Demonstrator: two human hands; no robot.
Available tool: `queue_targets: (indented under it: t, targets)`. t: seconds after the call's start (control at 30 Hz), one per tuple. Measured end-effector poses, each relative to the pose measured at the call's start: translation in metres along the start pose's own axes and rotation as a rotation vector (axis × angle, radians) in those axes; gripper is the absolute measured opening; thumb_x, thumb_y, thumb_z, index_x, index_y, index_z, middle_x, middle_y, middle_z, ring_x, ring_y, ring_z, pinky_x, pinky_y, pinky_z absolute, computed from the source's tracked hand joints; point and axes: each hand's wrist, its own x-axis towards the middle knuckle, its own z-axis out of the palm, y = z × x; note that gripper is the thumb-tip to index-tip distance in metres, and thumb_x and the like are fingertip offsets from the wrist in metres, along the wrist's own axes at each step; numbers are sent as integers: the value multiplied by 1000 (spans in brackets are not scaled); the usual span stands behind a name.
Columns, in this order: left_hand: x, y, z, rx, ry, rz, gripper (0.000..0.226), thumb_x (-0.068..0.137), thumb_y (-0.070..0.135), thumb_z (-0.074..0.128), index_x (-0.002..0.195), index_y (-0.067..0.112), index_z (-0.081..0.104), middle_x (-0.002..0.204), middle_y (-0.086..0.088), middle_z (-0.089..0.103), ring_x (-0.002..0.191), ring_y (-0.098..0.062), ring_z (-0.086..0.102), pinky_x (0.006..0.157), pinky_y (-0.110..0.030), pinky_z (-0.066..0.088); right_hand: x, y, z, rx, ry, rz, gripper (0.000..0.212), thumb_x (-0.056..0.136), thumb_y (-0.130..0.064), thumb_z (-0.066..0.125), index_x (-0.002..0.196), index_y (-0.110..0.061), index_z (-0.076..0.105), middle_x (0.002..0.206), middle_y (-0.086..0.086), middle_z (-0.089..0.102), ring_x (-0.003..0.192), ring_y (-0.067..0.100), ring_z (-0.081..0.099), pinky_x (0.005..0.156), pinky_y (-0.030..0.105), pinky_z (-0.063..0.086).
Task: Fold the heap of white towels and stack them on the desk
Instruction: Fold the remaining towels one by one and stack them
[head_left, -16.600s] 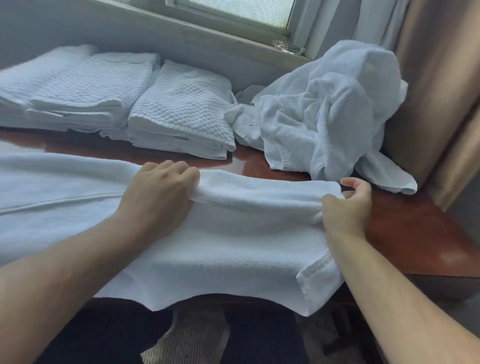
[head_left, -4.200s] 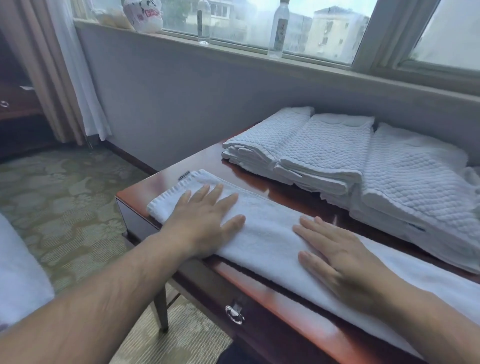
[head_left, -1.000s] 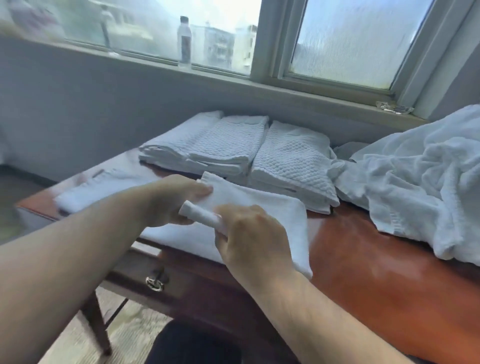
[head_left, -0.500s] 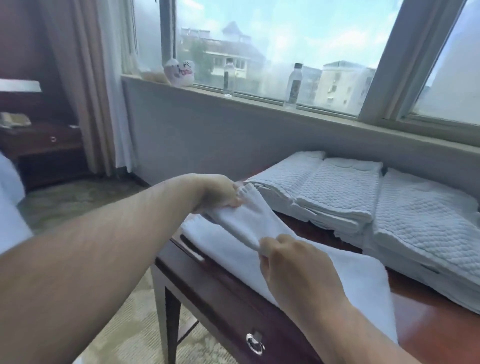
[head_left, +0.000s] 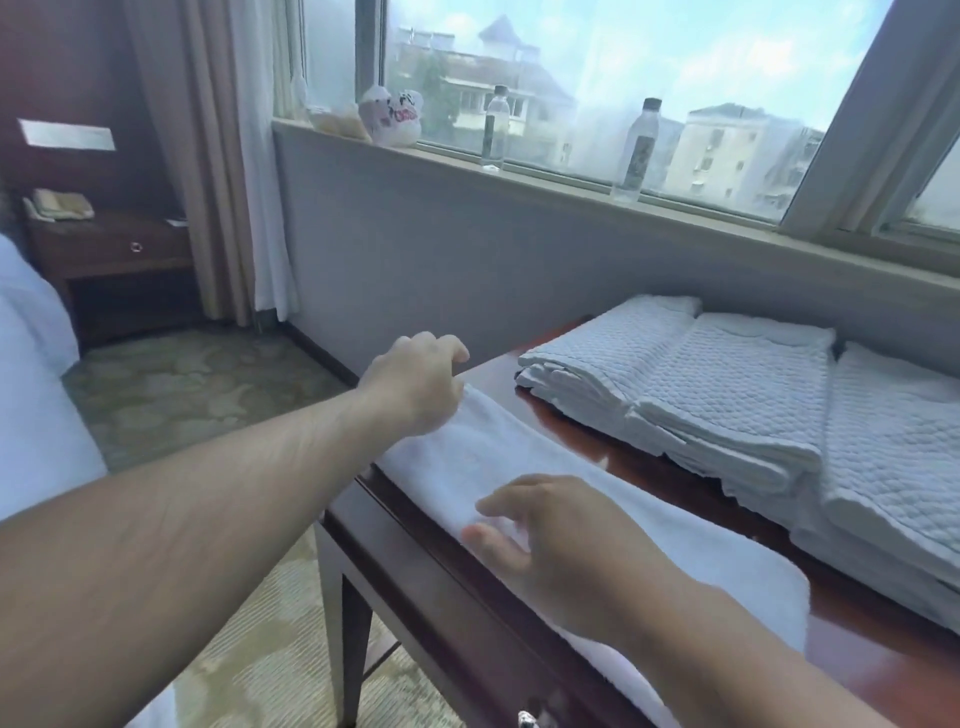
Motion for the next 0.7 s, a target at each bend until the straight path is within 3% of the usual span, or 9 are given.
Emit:
queue_targets:
  t: [0.1, 0.17, 0.3, 0.4, 0.47, 0.53, 0.7]
  targets:
    - [-17, 15, 13, -49, 19, 172, 36, 99, 22, 42, 129, 37, 55, 127, 7, 54, 122, -18, 44, 106, -41, 37, -17, 21, -19, 74, 63, 21, 42, 93, -60, 46, 115, -35, 73, 118, -28, 66, 110, -12, 54, 90, 5, 38]
    - [-31, 25, 24, -115, -33, 270, 36, 100, 26, 41, 127, 42, 58, 131, 13, 52, 126, -12, 40, 107, -34, 32, -30, 39, -32, 75, 130, 50, 40, 90, -57, 45, 103, -35, 76, 107, -34, 68, 109, -16, 52, 89, 1, 35]
    - [-43, 32, 49, 12, -203, 351, 46, 103, 53, 30, 146, 43, 44, 157, 10, 37, 146, -14, 25, 121, -38, 16, -52, 76, -32, 91, 241, 146, 27, 91, -47, 51, 92, -37, 76, 99, -38, 65, 105, -16, 55, 90, 9, 40]
    - [-44, 28, 65, 206, -274, 322, 62, 98, 67, 16, 156, 43, 21, 168, 5, 12, 154, -15, 6, 124, -42, 3, -63, 87, -7, 42, 164, 135, 22, 97, -43, 53, 106, -36, 72, 111, -31, 59, 113, -3, 51, 100, 19, 37]
    - [-42, 27, 69, 230, -268, 328, 70, 93, 70, 10, 157, 44, 16, 168, 5, 8, 154, -15, 3, 124, -43, 2, -66, 90, 3, 10, 147, 130, 35, 91, -54, 43, 110, -39, 67, 116, -30, 53, 114, 1, 48, 101, 30, 38]
    - [-42, 27, 68, 233, -280, 327, 75, 88, 72, 5, 156, 44, 15, 169, 6, 7, 154, -14, 2, 124, -43, 3, -65, 91, 3, 11, 145, 148, 42, 86, -59, 34, 110, -42, 64, 116, -32, 51, 114, 1, 45, 100, 32, 38]
    - [-43, 30, 66, 273, -292, 315, 67, 94, 69, 9, 157, 45, 12, 169, 7, 4, 155, -13, 0, 124, -41, 2, -68, 92, 4, 27, 132, 151, 30, 94, -50, 43, 117, -43, 61, 120, -31, 49, 118, 0, 42, 105, 32, 35]
